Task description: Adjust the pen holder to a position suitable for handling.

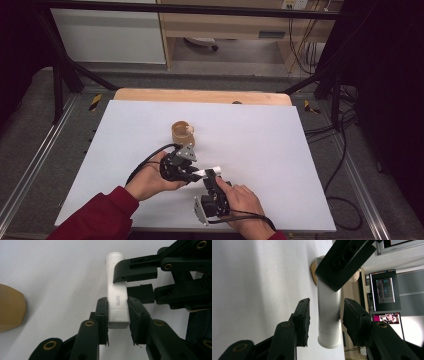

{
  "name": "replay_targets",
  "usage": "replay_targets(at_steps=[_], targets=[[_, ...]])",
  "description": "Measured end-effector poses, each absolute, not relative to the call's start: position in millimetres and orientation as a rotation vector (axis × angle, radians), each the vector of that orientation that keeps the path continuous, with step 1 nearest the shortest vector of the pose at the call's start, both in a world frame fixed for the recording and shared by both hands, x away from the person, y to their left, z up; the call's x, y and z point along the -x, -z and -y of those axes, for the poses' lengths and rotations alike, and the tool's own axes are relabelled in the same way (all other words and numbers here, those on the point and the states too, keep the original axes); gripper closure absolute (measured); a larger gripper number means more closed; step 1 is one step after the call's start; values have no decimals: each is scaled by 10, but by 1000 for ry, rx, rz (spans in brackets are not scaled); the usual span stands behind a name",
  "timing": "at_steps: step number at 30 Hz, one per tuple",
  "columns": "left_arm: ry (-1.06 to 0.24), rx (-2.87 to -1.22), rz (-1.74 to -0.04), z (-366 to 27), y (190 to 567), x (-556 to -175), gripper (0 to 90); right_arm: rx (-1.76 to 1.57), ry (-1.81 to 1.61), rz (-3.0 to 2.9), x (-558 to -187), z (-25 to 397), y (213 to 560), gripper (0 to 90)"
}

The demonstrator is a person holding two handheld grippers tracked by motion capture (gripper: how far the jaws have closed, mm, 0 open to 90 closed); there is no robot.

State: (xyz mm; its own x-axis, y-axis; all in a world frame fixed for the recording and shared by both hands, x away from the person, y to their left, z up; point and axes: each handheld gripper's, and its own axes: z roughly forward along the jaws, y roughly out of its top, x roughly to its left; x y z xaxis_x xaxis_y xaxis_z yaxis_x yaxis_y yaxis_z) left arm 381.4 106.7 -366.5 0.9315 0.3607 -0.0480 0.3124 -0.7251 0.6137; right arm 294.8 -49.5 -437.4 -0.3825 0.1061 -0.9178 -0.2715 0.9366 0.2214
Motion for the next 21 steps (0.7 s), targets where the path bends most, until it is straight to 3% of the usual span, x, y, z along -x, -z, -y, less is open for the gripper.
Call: replay_targets(at_steps=[21], targets=[[-56,-2418,-484,-1076,3698,-3823,714,120,-380,-1920,-2974,528,4390,636]])
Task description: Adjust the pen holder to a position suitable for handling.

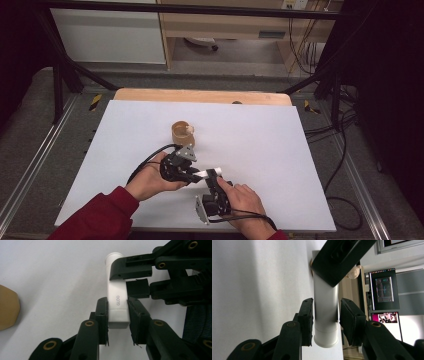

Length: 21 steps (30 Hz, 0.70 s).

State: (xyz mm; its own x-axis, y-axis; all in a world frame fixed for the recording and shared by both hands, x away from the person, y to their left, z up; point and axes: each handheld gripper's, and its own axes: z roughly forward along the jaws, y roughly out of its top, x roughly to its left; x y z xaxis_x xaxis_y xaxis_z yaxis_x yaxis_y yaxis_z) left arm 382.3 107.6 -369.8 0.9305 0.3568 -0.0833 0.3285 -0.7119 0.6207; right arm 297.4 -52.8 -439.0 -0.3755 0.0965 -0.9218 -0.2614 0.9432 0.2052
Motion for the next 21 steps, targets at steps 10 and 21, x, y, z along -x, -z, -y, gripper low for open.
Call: replay_targets(at_steps=[10,21], targets=[[-31,-2406,-482,-1075,3710,-3828,714,136,-355,-1918,-2976,520,4401,678],[-35,-2335,-494,-1105,3753,-3818,709,105,-373,-1945,-2985,530,4394,688]])
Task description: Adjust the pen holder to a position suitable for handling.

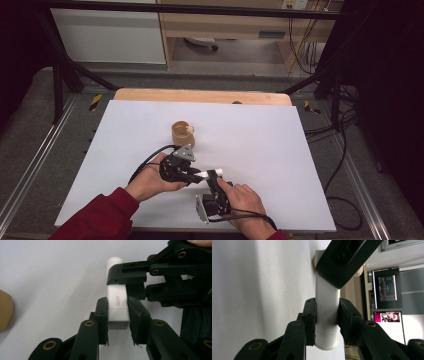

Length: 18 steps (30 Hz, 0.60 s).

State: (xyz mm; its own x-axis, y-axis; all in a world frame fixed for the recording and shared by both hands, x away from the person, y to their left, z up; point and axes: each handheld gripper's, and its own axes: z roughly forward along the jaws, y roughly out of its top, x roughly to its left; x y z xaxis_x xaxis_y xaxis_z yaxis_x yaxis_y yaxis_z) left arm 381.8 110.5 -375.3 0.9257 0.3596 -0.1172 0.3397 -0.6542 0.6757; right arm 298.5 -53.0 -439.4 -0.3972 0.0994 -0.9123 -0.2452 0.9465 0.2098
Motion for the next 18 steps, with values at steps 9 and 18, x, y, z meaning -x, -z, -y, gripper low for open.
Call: replay_targets(at_steps=[9,18], targets=[[-163,-2190,-545,-1244,3625,-3801,601,31,-366,-1982,-3084,664,4364,688],[-364,-1992,-625,-1472,3711,-3572,468,-197,-469,-2057,-3274,895,4330,688]])
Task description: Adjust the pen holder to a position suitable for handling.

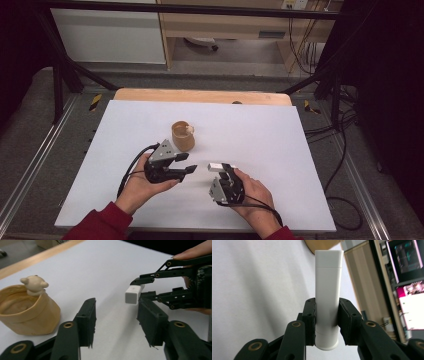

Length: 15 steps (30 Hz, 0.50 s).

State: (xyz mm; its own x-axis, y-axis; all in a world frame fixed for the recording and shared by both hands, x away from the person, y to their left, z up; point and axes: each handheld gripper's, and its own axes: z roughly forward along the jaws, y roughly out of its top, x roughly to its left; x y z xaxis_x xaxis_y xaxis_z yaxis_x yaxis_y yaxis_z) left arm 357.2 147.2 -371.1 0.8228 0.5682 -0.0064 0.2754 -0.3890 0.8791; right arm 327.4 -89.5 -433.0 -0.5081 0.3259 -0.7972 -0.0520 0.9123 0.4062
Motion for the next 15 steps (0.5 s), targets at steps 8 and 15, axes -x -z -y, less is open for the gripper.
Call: replay_targets(at_steps=[8,15], targets=[[-497,-1825,-739,-1789,3948,-3351,329,-355,-623,-2094,-3349,1043,4273,688],[-563,-1765,-800,-2079,4000,-3268,263,-522,-794,-2109,-3418,1169,4235,688]])
